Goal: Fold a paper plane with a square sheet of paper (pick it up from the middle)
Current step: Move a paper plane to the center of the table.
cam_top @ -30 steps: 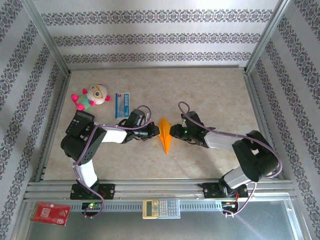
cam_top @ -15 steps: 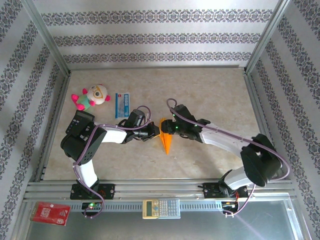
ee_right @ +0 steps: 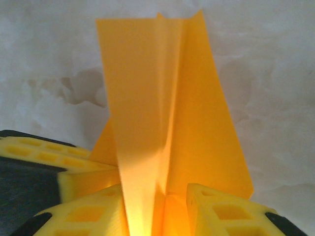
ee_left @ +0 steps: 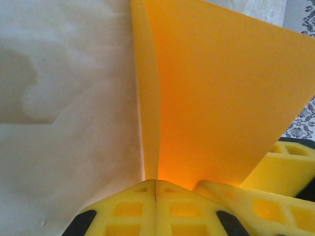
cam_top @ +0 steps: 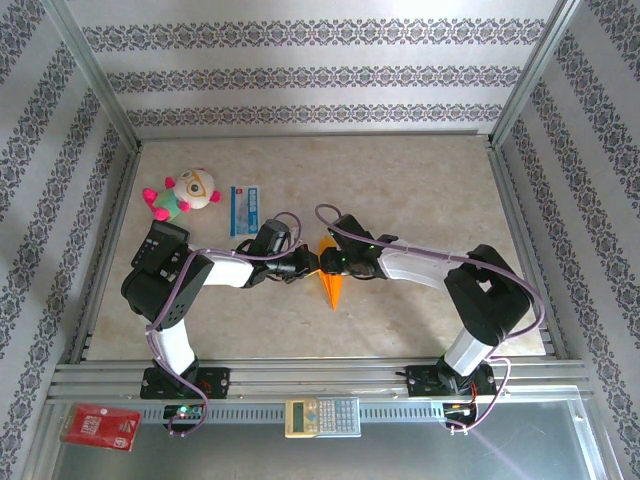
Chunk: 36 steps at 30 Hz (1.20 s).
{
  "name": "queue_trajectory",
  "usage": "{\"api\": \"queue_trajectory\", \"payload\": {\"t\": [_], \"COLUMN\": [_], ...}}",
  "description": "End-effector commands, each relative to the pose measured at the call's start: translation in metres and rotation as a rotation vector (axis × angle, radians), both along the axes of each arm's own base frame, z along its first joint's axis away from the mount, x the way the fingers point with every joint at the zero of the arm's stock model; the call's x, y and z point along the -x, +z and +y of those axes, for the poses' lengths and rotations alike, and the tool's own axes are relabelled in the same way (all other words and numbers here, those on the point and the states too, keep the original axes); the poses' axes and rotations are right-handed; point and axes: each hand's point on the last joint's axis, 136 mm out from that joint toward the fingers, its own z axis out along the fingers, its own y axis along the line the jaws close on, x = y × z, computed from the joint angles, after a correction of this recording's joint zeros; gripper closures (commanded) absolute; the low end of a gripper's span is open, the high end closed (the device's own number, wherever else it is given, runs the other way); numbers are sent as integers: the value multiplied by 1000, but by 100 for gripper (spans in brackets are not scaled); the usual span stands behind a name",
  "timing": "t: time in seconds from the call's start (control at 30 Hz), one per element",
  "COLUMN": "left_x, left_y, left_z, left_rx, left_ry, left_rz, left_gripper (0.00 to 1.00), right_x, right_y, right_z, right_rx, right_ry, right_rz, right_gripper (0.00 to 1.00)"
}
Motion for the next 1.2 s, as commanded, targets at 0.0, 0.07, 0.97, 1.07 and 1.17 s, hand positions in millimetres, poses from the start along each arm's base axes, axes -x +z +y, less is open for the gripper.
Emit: {"api": "queue_trajectory", "payload": {"t": [0.0,0.07,0.97,1.07,1.17], "left_x": [-2,-2,-1,-2,-4], "left_y": [12,12,21,29,38], "left_z": [-5,-5,9,18,36], "left_rx": [46,47,46,48,45], "left_ry": [-7,-9,23,42,79], "left_rz": [-31,-32,-49,-56,-64], "left_gripper": [100,100,73,67,63], "right_x": [-2,-3,-18,-18,-20], "right_y": [-4,-7,-32,-33,-31], "right_z": [3,4,0,-3,-4], "right_rx": [28,33,122,145,175], "right_ry": [7,10,-15,-19,-14], "right_rz": [-3,2,37,35,23], "right_gripper": [65,66,78,78,77]}}
